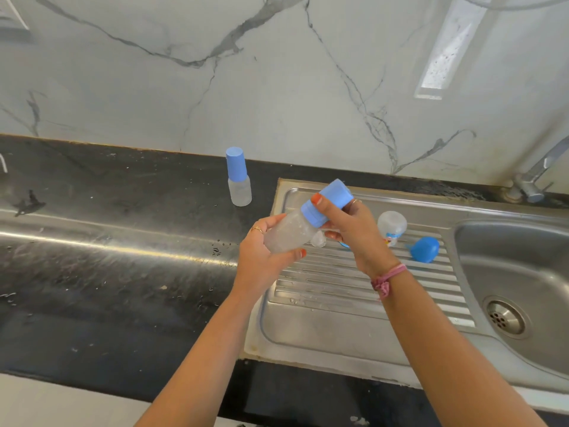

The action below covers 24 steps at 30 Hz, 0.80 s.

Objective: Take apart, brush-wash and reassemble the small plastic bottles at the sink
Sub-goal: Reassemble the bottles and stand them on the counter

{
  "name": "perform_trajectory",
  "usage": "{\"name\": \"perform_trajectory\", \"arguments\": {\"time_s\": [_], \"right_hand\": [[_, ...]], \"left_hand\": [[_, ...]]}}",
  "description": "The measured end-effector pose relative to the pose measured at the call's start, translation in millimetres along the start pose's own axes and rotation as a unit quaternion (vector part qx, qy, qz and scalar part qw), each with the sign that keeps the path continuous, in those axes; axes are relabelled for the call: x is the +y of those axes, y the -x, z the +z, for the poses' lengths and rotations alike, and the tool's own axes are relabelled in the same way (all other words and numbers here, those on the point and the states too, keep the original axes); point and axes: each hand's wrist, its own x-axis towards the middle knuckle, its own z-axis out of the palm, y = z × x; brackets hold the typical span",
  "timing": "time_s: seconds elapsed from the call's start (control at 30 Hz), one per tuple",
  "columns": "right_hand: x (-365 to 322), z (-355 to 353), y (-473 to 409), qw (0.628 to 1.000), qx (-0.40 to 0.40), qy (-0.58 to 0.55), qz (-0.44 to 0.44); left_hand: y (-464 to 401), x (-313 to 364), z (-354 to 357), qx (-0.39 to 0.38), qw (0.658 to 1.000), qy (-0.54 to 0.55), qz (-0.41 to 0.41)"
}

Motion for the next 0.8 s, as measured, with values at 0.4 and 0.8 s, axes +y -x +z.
{"name": "perform_trajectory", "arguments": {"time_s": [0.4, 0.8], "right_hand": [[12.3, 23.7, -21.2, 1.000, 0.008, -0.026, 0.002], [16.3, 47.7, -27.8, 0.999, 0.014, 0.037, -0.021]], "left_hand": [[-12.9, -8.1, -4.3, 0.048, 0.999, -0.023, -0.006], [-22.4, -25.1, -9.1, 0.059, 0.998, -0.024, -0.014]]}}
